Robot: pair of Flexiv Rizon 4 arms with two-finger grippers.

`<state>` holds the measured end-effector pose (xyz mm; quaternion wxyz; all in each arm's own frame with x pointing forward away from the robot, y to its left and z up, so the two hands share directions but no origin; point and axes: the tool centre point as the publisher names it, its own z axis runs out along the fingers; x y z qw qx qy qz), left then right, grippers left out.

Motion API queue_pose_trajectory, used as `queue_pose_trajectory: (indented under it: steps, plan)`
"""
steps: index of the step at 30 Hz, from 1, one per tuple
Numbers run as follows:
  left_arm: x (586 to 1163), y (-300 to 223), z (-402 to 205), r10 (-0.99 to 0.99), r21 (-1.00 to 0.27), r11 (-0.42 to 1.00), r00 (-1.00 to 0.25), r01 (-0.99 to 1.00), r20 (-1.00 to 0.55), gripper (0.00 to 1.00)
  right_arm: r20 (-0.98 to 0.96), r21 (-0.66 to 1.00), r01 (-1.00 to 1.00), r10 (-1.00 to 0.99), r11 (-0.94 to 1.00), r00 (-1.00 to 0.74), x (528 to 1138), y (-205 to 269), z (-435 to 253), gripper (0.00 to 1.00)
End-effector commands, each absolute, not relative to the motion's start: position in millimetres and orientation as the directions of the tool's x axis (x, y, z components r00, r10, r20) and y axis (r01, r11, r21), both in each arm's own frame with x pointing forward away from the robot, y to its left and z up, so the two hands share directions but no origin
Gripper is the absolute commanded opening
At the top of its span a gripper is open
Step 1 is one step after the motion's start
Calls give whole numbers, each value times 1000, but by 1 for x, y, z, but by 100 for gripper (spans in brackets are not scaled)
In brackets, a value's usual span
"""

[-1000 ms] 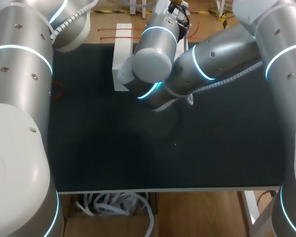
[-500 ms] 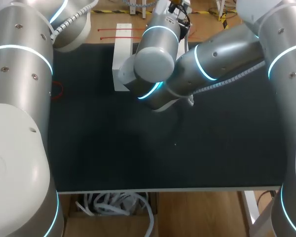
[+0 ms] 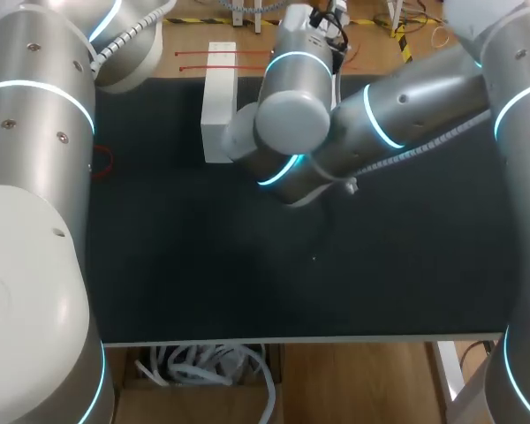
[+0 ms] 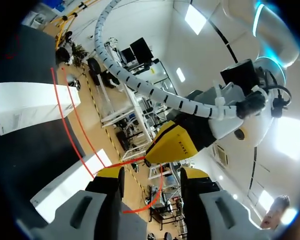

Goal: Grab the tape and strap the tape.

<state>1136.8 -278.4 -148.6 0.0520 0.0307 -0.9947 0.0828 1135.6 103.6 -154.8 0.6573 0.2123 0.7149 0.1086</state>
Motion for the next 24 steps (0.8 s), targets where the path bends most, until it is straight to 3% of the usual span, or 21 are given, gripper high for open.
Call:
queue_pose_trajectory:
  steps: [1,7,11,16,24]
  plan:
    - [1143,-281,-145,-51,-151,986,-991,-70,124,0,-875,446,113,459,888,-153,1119,95,-147,42]
    - [1143,-281,-145,-51,-151,986,-991,-70,124,0,-846,477,70,480,876,-234,1105,91,-147,44]
    - [1143,-281,-145,-51,-151,986,-991,-70,124,0,-822,492,35,477,870,-311,1094,84,-147,38]
    - [1143,-281,-145,-51,-151,986,-991,-70,124,0,-781,487,22,447,873,-436,1075,59,-155,47]
    - [1143,-281,-145,-51,-151,986,-991,-70,124,0,-772,453,38,413,891,-483,1078,4,-169,47]
